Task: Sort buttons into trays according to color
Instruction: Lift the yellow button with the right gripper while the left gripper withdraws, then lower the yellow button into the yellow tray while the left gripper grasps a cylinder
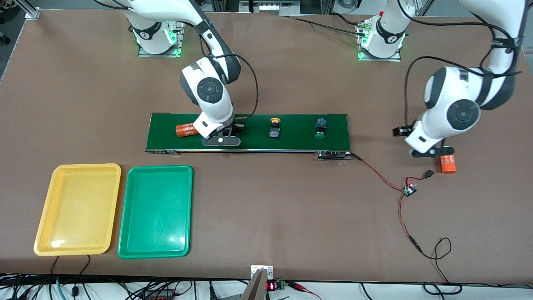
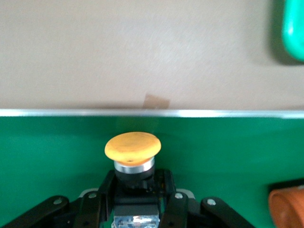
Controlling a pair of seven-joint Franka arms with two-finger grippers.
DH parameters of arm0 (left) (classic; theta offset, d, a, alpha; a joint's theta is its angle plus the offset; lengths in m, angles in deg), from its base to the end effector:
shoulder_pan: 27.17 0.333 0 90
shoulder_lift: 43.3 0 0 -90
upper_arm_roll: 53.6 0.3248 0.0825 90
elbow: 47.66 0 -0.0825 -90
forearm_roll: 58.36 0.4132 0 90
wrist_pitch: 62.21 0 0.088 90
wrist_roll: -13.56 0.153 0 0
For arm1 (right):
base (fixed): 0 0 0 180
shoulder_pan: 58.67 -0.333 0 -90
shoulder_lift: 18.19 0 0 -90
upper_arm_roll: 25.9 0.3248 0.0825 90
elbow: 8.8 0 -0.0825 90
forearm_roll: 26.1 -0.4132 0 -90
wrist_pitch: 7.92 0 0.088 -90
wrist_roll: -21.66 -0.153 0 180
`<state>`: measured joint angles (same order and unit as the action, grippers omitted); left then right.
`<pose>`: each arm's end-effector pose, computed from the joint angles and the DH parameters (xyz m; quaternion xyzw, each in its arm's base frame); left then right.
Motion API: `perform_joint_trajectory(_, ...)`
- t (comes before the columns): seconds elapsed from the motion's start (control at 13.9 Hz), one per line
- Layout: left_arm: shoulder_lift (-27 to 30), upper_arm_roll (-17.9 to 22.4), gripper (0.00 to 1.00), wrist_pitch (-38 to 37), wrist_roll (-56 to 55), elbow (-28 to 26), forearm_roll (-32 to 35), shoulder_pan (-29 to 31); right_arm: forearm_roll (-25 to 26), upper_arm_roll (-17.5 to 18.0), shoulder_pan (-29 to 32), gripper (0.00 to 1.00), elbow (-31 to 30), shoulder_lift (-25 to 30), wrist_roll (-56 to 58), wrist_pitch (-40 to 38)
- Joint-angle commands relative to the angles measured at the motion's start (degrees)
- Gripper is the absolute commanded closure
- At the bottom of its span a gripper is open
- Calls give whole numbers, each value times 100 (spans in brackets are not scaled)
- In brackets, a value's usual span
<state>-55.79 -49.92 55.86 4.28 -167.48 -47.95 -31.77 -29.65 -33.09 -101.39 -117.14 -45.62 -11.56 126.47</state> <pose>0.5609 0.0083 0.2468 -0.9888 -0.0200 0.1158 0.0918 0.5307 0.3839 0.1919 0.9999 0.0050 -0.0041 0.0113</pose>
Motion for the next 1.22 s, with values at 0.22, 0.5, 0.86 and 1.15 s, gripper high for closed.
perform_joint_trajectory(0.22, -657, 580, 0, 1875, 1893, 73, 207, 591, -85, -556, 851, 95, 840, 387, 1438, -1149)
perform_joint_trajectory(0.5, -1334, 572, 0, 2816, 2992, 416, 58, 1251, -189, -618, 2098, 95, 982, 344, 2231, -1433)
perform_joint_trajectory(0.86, -1537, 563, 0, 3046, 3168, 390, -381, 1313, -383, -618, 3751, 95, 1244, -173, 4372, -1372)
perform_joint_trajectory(1.15, -1808, 554, 0, 3065, 3308, 372, -854, 1322, -401, -600, 4368, 95, 2227, -1096, 5297, -1223)
